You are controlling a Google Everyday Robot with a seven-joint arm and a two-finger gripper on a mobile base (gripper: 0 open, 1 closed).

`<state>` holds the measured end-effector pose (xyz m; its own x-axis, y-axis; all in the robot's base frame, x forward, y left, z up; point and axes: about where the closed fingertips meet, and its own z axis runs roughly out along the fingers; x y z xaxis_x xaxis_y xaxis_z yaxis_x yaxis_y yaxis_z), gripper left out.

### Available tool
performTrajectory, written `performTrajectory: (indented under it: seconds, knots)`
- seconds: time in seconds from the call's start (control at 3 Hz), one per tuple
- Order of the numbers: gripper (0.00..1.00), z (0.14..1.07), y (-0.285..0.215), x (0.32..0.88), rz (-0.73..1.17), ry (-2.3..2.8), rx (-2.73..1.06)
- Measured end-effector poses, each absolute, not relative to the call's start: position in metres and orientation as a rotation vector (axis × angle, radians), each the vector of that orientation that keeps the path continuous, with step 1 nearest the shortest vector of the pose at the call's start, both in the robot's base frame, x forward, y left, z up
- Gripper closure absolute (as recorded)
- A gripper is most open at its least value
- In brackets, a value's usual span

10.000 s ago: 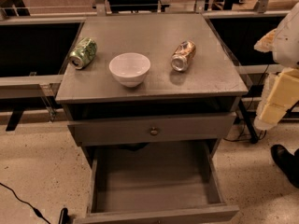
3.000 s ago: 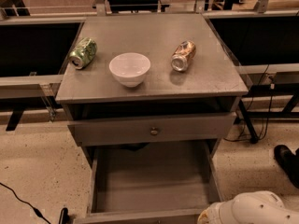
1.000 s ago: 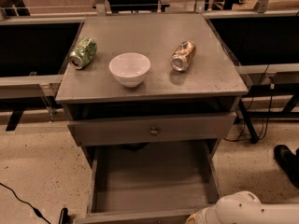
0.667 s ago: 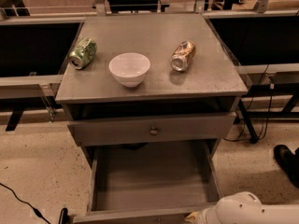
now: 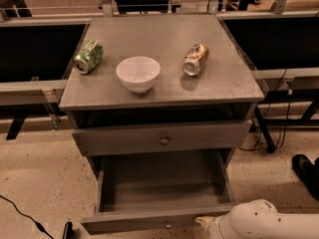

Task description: Close middle drawer

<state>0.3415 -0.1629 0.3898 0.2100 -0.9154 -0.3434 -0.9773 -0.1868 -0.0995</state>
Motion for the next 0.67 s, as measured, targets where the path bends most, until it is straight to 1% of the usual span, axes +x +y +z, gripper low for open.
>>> performTrajectory:
  seconds: [0.33,0.67]
  knots:
    - [0.41,0.3994,-0.161,0.3808,0.229,1.678,-2.219]
    - [0.63,0.3995,-0.1604,0.3794,0.228,1.676,-2.219]
